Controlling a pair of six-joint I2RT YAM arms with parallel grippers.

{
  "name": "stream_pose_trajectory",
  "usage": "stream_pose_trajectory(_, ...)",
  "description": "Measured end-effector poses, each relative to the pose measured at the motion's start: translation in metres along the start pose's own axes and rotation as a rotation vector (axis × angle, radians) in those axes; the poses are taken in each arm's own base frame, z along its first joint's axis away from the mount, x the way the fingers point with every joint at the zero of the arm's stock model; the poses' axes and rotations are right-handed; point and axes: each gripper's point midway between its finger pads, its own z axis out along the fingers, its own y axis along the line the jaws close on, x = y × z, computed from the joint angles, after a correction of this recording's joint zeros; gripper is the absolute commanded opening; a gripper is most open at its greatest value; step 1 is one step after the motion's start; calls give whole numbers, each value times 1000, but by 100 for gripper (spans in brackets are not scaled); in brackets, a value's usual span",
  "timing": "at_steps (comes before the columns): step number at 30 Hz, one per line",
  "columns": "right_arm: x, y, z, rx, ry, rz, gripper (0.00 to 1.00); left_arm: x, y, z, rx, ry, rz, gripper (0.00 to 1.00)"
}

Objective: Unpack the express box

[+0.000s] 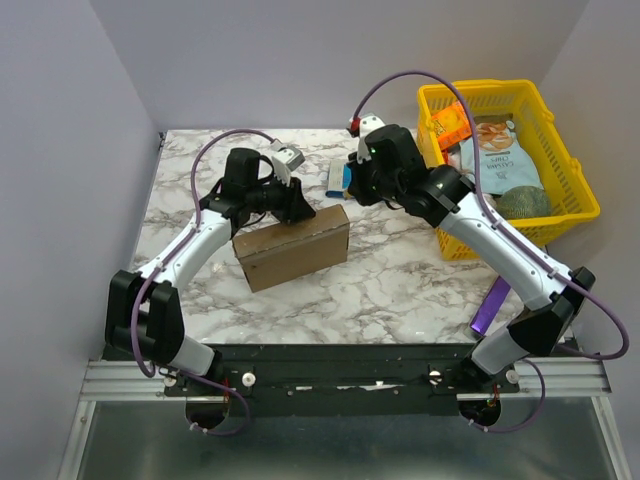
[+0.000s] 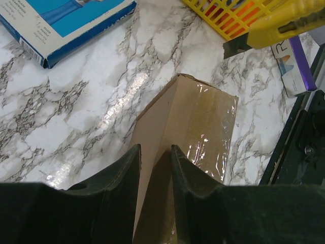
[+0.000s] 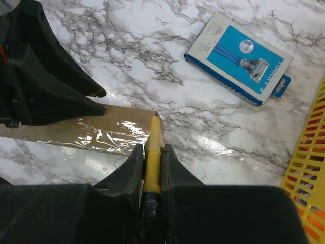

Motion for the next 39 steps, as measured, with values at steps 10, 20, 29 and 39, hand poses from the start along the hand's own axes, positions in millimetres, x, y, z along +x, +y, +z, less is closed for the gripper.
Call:
stream_pose_trajectory(10,14,5,20,29,50,6,0,5,-15,0,14,-14,-50,19)
stream_pose_trajectory(20,20,12,17,76,57,-15,0,5,-14,0,1,-38,-65,13)
stream_pose_trajectory(29,19,10,17,96,53,-15,0,4,-13,0,-5,-43,-63,13)
stream_pose_trajectory(39,19,10,17,96,53,-15,0,3,-12,0,-10,-48,-59,12)
